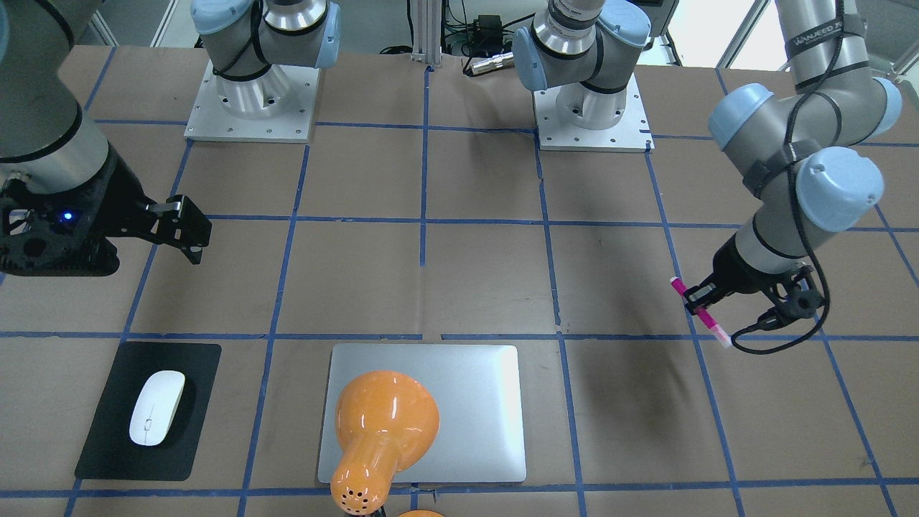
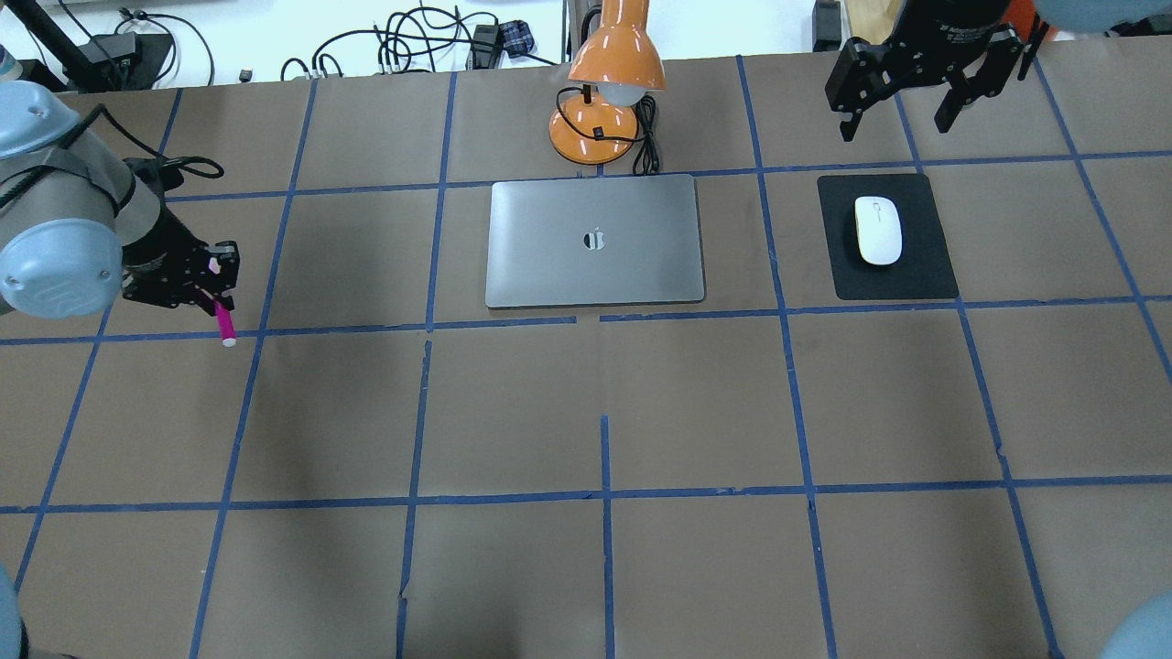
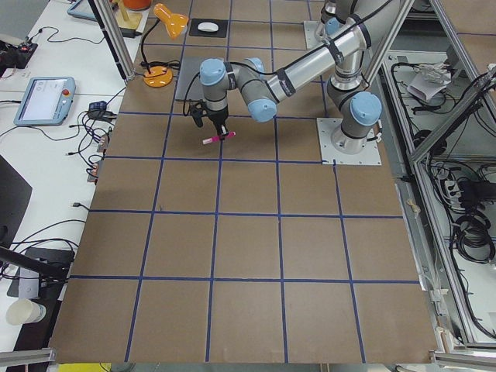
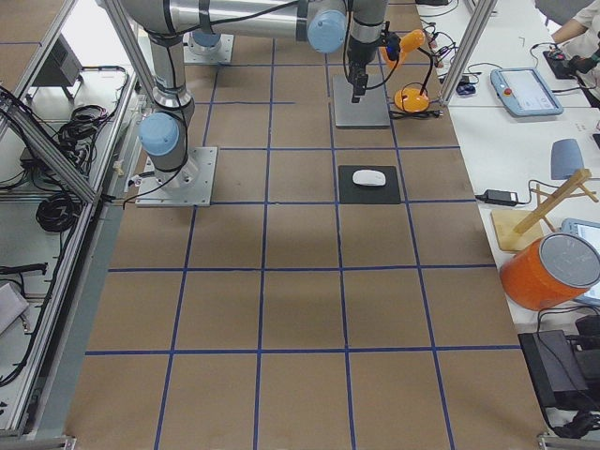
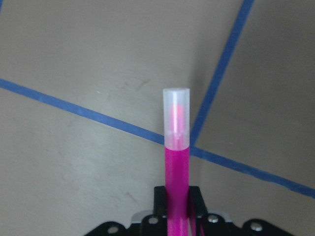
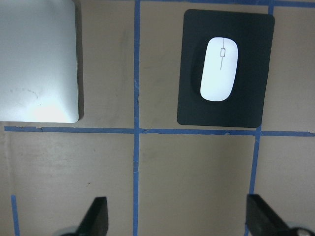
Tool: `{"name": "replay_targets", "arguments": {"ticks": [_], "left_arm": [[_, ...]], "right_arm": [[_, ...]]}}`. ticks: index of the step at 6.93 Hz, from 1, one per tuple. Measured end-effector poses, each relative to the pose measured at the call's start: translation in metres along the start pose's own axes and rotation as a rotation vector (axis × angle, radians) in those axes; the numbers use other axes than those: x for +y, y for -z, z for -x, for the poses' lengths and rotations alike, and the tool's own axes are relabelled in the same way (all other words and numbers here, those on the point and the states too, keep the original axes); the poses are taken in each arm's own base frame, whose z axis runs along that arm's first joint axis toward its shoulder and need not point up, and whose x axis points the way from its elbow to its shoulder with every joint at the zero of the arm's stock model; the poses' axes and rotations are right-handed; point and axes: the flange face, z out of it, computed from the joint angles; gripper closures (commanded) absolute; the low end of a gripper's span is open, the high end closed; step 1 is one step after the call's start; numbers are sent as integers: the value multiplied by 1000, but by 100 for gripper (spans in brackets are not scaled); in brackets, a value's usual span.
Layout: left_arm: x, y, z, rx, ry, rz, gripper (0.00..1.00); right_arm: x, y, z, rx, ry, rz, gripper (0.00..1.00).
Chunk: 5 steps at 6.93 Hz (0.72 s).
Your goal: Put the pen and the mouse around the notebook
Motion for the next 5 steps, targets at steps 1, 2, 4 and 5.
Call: {"name": "replay_targets", "arguments": {"ticks": [1, 2, 4, 5], "left_arm": [[23, 0, -43, 13, 84, 7, 100], [48, -2, -86, 40, 171, 20, 100], [93, -8, -151, 98, 322, 72, 100], [114, -15, -176, 107, 376, 111, 100]], "right_arm": [[15, -10, 10, -23, 7, 1, 0], [22, -16, 15, -34, 12, -16, 0], [25, -12, 18, -37, 5, -41, 0], [23, -6, 18, -37, -21, -37, 0]]}}
